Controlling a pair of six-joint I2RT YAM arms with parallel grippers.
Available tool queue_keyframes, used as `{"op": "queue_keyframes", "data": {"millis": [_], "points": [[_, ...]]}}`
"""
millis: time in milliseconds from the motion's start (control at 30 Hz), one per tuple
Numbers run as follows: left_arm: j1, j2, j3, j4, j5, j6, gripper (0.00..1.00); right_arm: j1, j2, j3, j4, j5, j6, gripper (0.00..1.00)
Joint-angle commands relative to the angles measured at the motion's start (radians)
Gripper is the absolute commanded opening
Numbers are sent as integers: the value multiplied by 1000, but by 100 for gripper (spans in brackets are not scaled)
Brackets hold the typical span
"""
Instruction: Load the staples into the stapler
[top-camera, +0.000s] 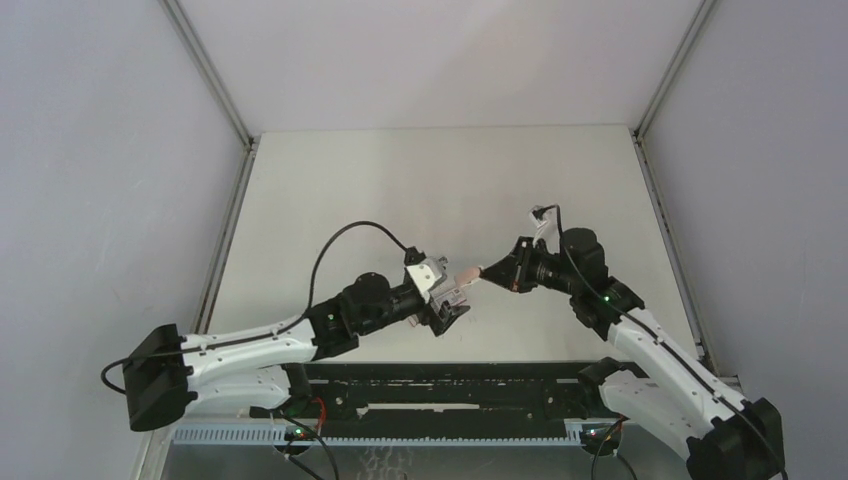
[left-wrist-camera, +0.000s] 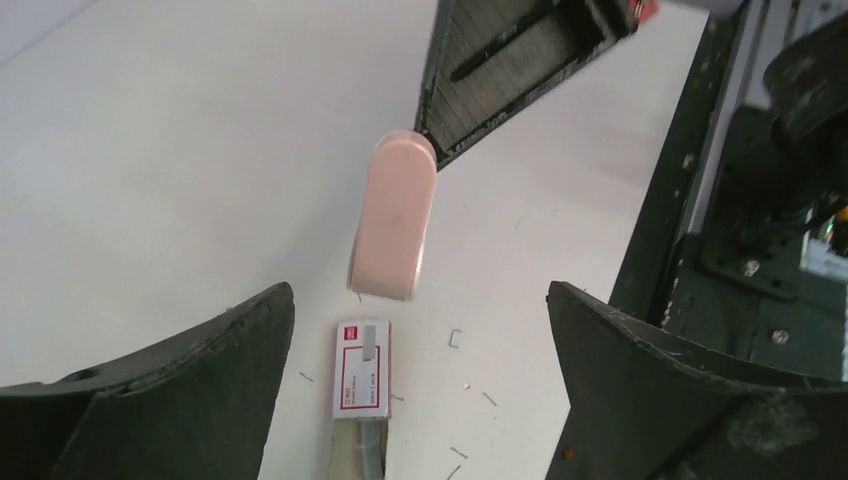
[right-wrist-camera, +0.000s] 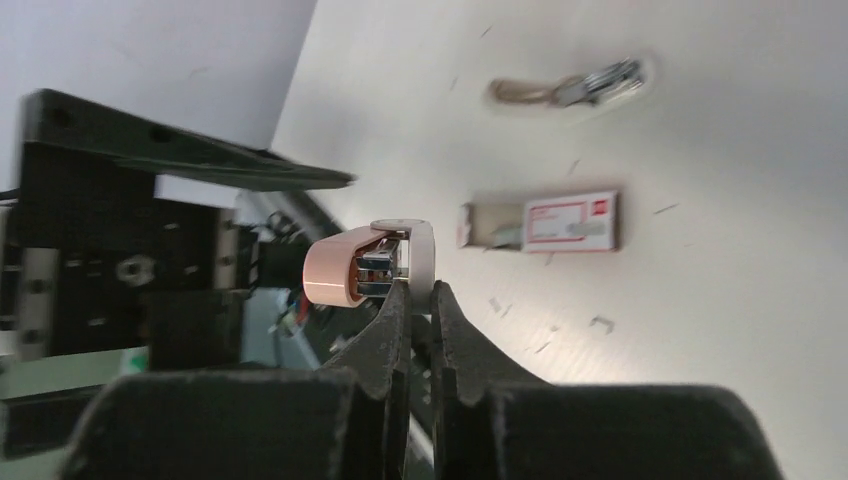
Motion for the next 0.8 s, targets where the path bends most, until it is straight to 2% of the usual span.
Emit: {"op": "queue_keyframes", "data": {"millis": [0,133,200,300,400,567,767], "points": [[-3,-101,-24,117,-88,-160,100,73,-80,-45,87,366,-109,0],[30,-89,69,-6,-181,-364,100,198,-75,-62,155,622,-159,0],[56,-59,139,-97,-181,-477,100,266,-57,-62,191,746,-182,0],[107,-19,170,-124,-123,-603,100,339,-26,-59,225,890,-185,0],[140,11,173,-124,-85,-666,100,389,-2,-49,228,963,-181,0],[159,69,199,-123,-43,-691,100,447,29,-36,232,1037,-206,0],[173,131,225,-99,-6,-733,100,489,50,-22,240,1075,-235,0]]}}
